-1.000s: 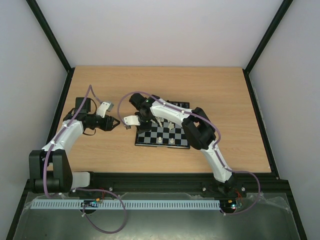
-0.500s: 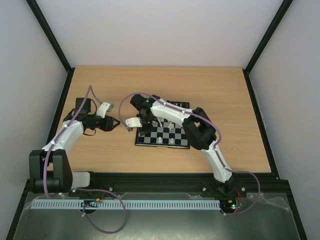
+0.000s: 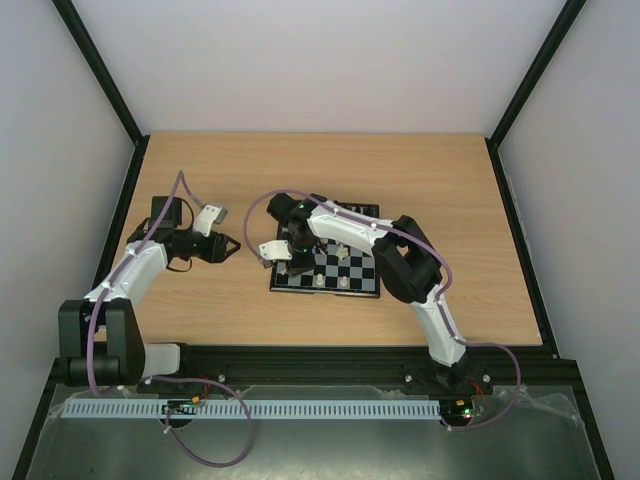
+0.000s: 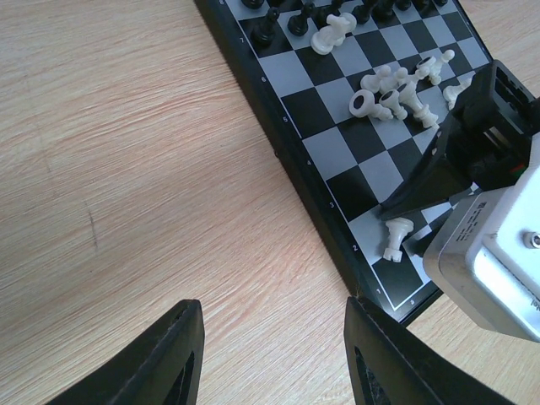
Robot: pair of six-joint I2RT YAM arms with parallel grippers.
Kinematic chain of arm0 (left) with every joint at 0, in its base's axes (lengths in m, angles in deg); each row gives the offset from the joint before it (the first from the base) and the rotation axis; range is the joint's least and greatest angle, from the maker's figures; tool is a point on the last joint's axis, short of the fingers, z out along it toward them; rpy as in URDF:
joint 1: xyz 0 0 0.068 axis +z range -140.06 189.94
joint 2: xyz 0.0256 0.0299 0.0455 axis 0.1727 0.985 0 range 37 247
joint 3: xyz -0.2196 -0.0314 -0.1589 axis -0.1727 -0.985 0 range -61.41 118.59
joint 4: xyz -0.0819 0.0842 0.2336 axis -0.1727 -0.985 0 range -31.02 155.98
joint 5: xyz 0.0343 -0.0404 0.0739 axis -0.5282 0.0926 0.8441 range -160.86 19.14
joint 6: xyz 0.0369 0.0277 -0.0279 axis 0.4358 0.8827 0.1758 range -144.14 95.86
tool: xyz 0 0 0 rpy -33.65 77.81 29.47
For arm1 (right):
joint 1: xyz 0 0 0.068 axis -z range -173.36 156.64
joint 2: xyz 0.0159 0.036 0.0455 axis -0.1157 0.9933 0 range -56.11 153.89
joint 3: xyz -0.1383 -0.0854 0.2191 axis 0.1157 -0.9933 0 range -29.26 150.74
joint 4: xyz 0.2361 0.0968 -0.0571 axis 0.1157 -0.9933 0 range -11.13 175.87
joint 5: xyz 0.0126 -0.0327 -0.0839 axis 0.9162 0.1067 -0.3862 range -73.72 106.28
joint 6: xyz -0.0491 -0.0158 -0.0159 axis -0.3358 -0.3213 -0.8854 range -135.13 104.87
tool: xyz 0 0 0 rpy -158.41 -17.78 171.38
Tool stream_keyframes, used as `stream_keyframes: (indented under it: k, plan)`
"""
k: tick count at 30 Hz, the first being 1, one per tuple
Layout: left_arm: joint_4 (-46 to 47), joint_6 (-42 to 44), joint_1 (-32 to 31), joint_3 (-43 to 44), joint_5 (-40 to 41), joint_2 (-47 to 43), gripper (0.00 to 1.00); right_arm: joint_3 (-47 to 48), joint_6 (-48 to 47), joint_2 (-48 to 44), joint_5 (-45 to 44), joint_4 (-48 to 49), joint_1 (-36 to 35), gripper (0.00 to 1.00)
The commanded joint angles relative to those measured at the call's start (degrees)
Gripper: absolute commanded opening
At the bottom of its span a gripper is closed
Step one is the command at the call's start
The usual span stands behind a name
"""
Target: Set up the chess pieces on the board
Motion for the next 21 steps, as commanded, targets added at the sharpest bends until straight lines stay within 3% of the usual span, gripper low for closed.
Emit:
stream_keyframes:
  k: [1, 21]
  plan:
    - [0.57, -0.48, 0.33, -0.84, -1.24, -1.23, 0.49, -2.57, 2.67, -1.80, -1.19, -3.04, -0.42, 0.37]
    - [1.02, -0.80, 0.33, -1.16, -1.25, -1.68, 0.49, -4.81, 3.29, -2.11, -1.49, -0.94, -0.46, 0.21]
